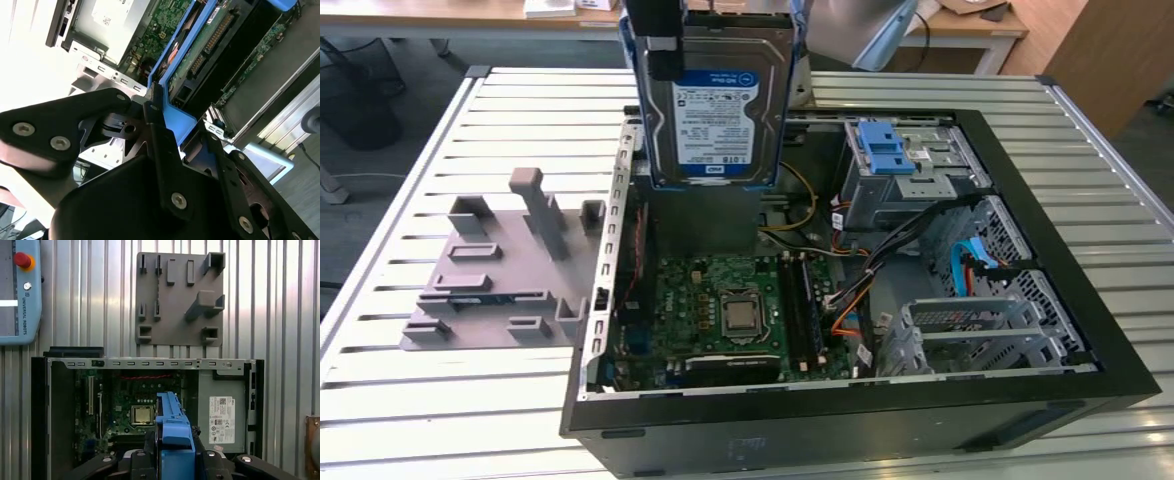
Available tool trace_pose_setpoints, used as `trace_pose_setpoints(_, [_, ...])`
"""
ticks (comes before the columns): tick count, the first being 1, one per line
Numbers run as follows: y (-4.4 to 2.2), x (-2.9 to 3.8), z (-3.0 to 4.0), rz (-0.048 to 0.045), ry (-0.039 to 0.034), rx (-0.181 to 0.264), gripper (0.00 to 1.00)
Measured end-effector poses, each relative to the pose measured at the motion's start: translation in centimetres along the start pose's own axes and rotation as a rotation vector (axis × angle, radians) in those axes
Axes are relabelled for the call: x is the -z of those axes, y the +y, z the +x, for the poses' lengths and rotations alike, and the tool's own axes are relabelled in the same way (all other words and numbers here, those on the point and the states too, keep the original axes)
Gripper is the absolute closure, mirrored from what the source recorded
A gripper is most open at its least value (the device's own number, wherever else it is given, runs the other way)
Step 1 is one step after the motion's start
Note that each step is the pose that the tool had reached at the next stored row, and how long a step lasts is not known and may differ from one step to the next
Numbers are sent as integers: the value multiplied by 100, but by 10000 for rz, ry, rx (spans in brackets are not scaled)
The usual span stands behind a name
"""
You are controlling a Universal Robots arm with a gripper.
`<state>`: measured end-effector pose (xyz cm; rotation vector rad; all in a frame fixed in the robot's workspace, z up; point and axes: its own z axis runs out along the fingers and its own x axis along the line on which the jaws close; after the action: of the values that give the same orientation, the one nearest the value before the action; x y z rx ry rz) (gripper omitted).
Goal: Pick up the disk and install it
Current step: 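Pick up the disk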
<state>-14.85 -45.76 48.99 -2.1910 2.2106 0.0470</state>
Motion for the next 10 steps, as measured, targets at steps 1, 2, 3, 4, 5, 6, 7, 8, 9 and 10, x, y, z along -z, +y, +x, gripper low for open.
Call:
trace_pose_setpoints(1, [-15, 0, 7, 0, 0, 0, 64])
trace_pose_setpoints(2, [-30, 1, 14, 0, 0, 0, 64])
trace_pose_setpoints(3, [-46, 1, 20, 0, 1, 0, 64])
trace_pose_setpoints(4, [-62, 1, 28, 0, 0, -1, 64])
trace_pose_setpoints(5, [-77, 1, 35, 0, 0, -1, 64])
trace_pose_setpoints(6, [-92, 2, 42, 0, 0, -1, 64])
trace_pose_setpoints(7, [-108, 2, 48, 0, 0, -1, 64])
trace_pose_setpoints(8, [-123, 2, 55, 0, 0, -1, 64])
trace_pose_setpoints(9, [-138, 3, 62, 0, 0, -1, 64])
trace_pose_setpoints(10, [-153, 3, 69, 0, 0, -1, 64])
